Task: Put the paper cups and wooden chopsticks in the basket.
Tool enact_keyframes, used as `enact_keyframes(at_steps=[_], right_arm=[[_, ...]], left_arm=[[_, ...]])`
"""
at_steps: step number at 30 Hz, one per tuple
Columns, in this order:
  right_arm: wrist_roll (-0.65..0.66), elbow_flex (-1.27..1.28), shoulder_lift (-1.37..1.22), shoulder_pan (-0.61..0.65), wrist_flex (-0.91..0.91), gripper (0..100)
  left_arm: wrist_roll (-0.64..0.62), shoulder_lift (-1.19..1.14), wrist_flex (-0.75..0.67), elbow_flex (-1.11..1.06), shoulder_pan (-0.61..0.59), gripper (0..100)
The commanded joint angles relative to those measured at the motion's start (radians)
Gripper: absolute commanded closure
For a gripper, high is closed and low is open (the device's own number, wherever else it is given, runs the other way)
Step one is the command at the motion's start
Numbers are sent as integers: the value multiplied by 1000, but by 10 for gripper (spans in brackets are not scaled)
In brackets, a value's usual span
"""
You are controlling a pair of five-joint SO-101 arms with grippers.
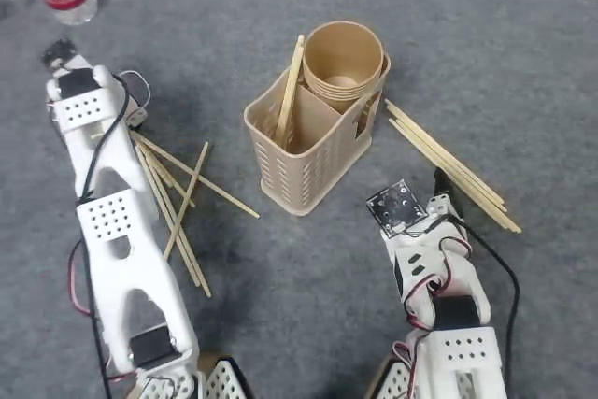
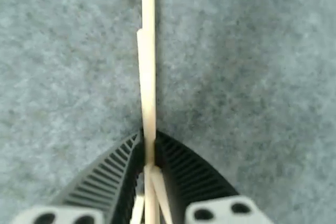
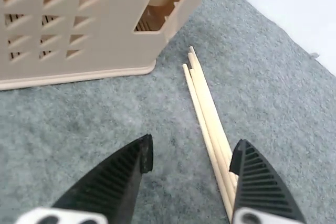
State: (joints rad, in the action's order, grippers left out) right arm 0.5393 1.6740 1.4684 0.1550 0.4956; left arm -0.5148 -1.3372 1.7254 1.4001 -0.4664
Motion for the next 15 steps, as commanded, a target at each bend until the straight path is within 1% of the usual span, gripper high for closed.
enact_keyframes(at_steps=[1,4,9,15], right_arm=[[14,17,-12,15,4,746],[14,17,-12,15,4,746],[14,17,-12,15,4,746],[14,17,-12,15,4,746]], left_arm=[[71,138,34,-113,-2,991],[74,247,34,-130,5,991],[74,443,34,-136,48,991],[74,600,34,-137,92,991]])
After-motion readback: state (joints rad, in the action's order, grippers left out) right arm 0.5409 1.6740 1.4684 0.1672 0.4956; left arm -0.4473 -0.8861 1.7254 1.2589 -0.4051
